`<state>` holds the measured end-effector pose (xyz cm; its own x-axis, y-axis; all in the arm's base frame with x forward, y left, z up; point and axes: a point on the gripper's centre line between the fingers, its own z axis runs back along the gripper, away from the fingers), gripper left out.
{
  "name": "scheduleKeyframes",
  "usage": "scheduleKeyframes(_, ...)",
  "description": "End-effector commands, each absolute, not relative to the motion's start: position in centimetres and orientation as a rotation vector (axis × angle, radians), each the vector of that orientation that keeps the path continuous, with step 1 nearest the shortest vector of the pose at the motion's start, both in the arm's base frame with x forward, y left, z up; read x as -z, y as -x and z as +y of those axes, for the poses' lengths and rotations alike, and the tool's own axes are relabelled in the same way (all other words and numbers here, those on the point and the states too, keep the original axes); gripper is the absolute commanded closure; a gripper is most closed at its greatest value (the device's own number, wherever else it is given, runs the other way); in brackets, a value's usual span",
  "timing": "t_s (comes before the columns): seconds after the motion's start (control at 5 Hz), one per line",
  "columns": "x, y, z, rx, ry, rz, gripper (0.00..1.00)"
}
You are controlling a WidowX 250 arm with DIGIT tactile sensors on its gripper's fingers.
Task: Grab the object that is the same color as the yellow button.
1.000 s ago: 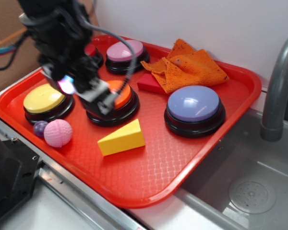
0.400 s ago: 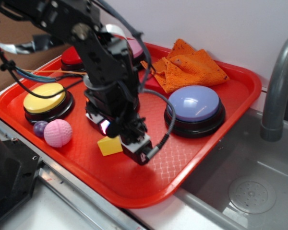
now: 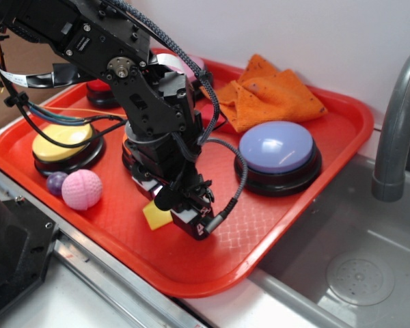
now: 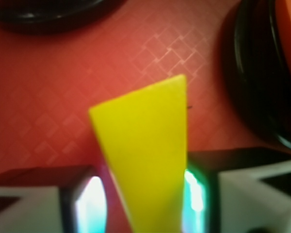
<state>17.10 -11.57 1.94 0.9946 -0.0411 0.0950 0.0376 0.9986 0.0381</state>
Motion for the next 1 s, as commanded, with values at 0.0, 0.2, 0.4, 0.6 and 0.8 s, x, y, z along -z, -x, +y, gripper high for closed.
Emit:
scheduleKeyframes(0.0, -7.8, -18.1, -10.5, 0.133, -0.032, -0.108, 1.00)
scheduleKeyframes(0.2, -11.3, -17.9, -9.7, 0.133, -0.085, -0.082, 1.00)
scheduleKeyframes(0.4, -16.3, -17.1, -8.8, 0.169, -0.054, -0.104, 1.00)
scheduleKeyframes(0.6, -19.8, -16.7, -7.7, 0.157, -0.024, -0.104, 1.00)
scheduleKeyframes(0.8, -19.8, -16.5, -7.6, 0.151, -0.018, -0.136, 1.00)
